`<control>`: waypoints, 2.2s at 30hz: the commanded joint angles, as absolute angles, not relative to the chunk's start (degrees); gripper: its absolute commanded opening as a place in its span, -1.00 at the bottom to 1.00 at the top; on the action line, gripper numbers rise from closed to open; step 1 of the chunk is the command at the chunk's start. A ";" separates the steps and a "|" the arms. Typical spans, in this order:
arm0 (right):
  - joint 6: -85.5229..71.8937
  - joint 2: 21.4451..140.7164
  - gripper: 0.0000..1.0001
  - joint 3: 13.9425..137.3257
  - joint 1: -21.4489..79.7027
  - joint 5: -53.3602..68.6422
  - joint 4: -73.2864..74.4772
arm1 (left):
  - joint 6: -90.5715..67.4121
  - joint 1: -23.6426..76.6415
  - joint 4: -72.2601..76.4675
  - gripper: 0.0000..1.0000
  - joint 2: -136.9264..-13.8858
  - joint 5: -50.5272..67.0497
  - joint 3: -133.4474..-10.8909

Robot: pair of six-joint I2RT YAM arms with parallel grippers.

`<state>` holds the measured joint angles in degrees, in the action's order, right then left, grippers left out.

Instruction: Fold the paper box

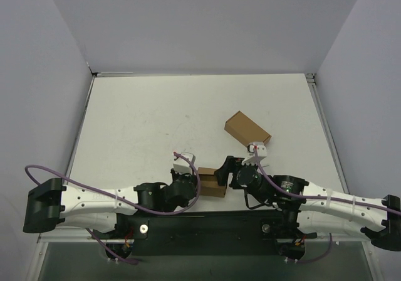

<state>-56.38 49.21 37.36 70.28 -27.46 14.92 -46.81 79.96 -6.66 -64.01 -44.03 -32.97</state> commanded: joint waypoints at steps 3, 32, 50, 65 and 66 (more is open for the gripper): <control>-59.41 46.93 0.43 34.02 69.43 -27.15 9.58 | -45.44 80.86 -15.47 -1.00 -67.06 -40.25 -32.25; -61.08 47.28 0.38 29.97 65.21 -26.54 8.96 | -43.51 82.35 -13.45 -1.00 -67.50 -40.96 -32.26; -65.56 45.35 0.02 24.08 65.57 -28.30 8.96 | -36.39 82.44 -12.04 0.09 -57.23 -33.23 -29.28; -66.36 46.32 -0.09 24.08 68.20 -31.99 10.28 | -39.35 82.35 -11.60 0.39 -40.35 -26.36 -26.54; -66.44 46.58 -0.10 24.08 68.46 -32.25 10.28 | -41.46 82.27 -11.69 0.39 -39.21 -27.32 -26.46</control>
